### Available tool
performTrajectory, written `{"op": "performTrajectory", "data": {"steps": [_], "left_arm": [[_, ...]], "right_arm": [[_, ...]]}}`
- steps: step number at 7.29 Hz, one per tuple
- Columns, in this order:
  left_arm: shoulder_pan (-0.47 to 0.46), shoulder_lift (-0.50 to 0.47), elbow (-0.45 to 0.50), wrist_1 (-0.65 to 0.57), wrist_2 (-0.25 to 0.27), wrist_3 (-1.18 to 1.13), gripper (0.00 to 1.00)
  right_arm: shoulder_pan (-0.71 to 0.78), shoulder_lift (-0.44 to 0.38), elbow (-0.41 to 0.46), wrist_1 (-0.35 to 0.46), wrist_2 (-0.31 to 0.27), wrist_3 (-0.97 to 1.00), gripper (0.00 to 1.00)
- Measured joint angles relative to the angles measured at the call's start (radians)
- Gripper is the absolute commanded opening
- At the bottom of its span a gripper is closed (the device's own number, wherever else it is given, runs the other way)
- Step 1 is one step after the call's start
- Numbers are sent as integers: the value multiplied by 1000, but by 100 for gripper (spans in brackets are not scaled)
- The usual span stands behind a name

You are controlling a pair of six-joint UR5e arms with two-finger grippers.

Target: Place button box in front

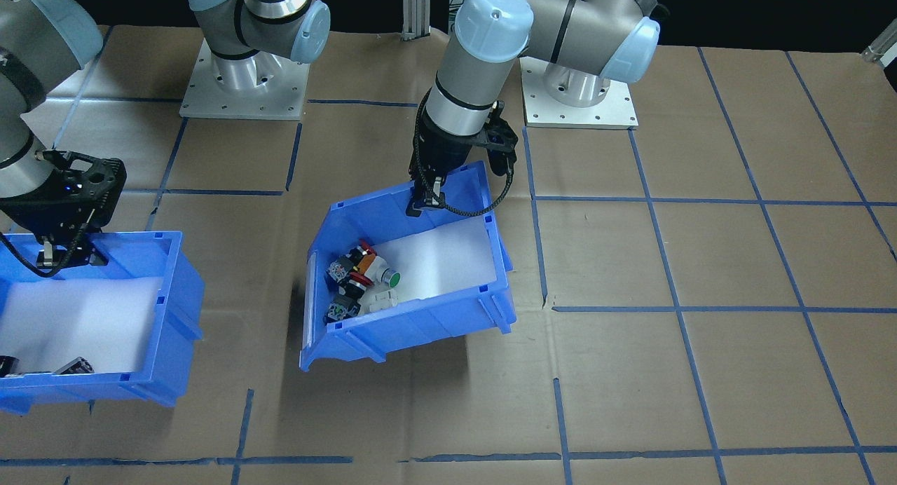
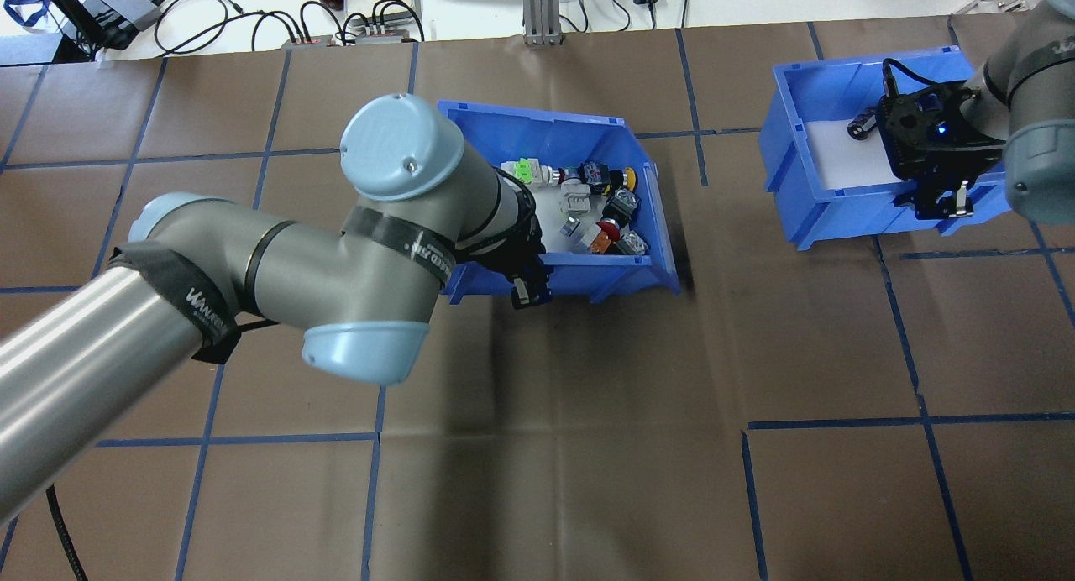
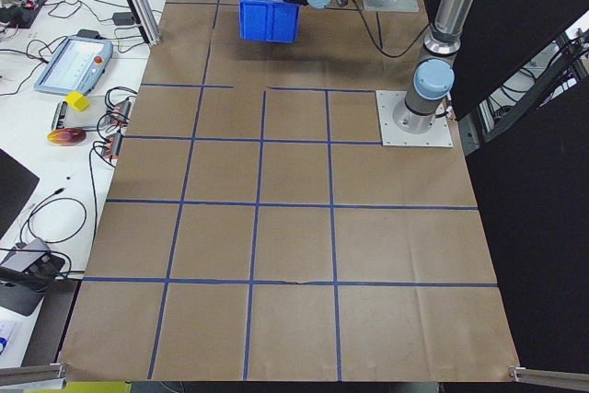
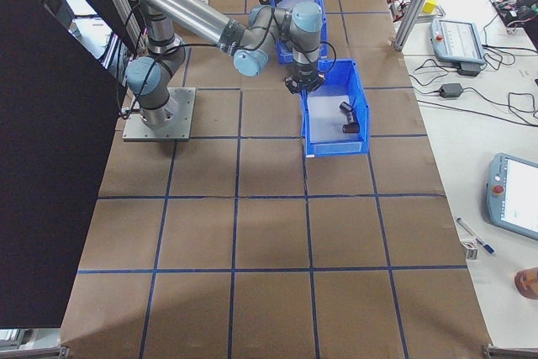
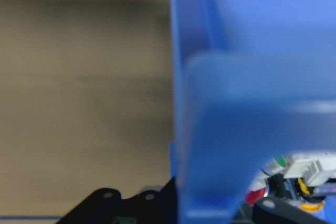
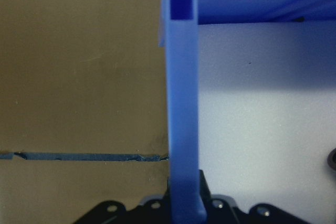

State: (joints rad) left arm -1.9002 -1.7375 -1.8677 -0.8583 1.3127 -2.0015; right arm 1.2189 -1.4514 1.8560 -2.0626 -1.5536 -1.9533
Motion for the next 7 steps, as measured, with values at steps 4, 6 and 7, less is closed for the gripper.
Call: {"op": "performTrajectory", "data": {"steps": [4, 6, 7], "left_arm": [[116, -214, 167, 15, -259, 88, 0], [142, -267, 178, 34, -304, 112, 0], [151, -297, 181, 64, -329, 119, 0]], "right_arm": [[2, -4, 13, 9, 40, 36, 6], [2, -3, 15, 10, 41, 31, 6], [2, -3, 15, 10, 40, 30, 6]]}}
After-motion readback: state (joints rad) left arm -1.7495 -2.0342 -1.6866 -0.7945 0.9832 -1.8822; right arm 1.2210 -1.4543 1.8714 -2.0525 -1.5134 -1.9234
